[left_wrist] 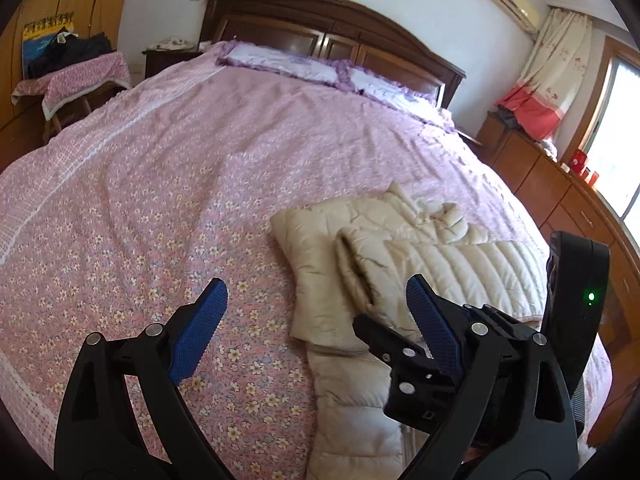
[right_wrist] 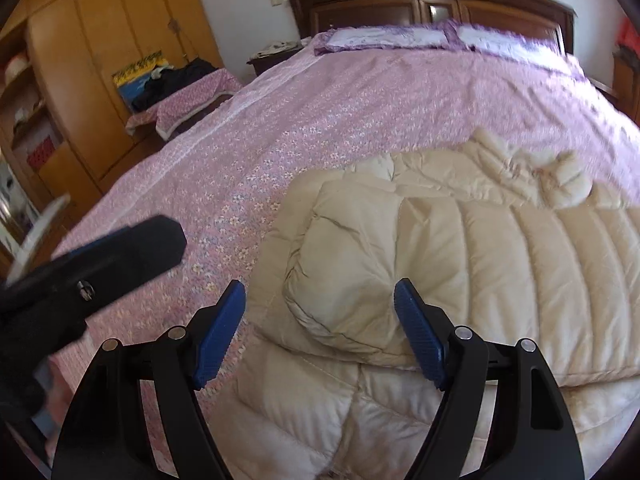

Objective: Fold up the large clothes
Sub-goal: 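Open the right tool to lay the sleeve on the jacket body, then move both tools to the hem of the jacket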

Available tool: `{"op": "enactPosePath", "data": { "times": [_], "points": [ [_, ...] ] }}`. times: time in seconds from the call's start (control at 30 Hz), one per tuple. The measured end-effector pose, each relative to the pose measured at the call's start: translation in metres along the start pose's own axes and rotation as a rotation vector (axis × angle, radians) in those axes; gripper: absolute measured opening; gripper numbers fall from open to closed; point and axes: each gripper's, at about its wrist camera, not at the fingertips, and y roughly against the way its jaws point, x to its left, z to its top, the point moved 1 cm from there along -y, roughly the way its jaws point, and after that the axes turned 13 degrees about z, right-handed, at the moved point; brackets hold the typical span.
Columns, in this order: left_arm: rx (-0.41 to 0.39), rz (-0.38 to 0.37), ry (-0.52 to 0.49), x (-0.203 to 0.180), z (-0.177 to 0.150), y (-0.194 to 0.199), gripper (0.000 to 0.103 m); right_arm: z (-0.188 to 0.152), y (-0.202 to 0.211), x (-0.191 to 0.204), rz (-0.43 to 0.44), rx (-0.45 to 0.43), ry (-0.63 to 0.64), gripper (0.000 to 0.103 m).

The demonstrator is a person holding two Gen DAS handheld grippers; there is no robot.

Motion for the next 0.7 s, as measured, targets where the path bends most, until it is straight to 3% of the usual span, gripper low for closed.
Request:
{"op": "enactPosePath", "data": {
  "times": [0.2, 0.43, 0.7],
  "points": [
    [-0.018, 0.005, -0.005, 0.0, -0.002, 0.015, 0.091, -0.006, 0.032, 0.0, 0.002, -0.029, 0.004, 0.075],
    [-0.079, 0.0, -0.018, 0.001, -0.019, 0.039, 0.091, -0.023, 0.073, -0.006, -0.056, -0.044, 0.025, 0.075],
    [-0.043, 0.023, -0.059, 0.004, -0.051, 0.048, 0.091, -0.071, 0.126, -0.049, -0.154, -0.045, 0.008, 0.075]
  ]
}}
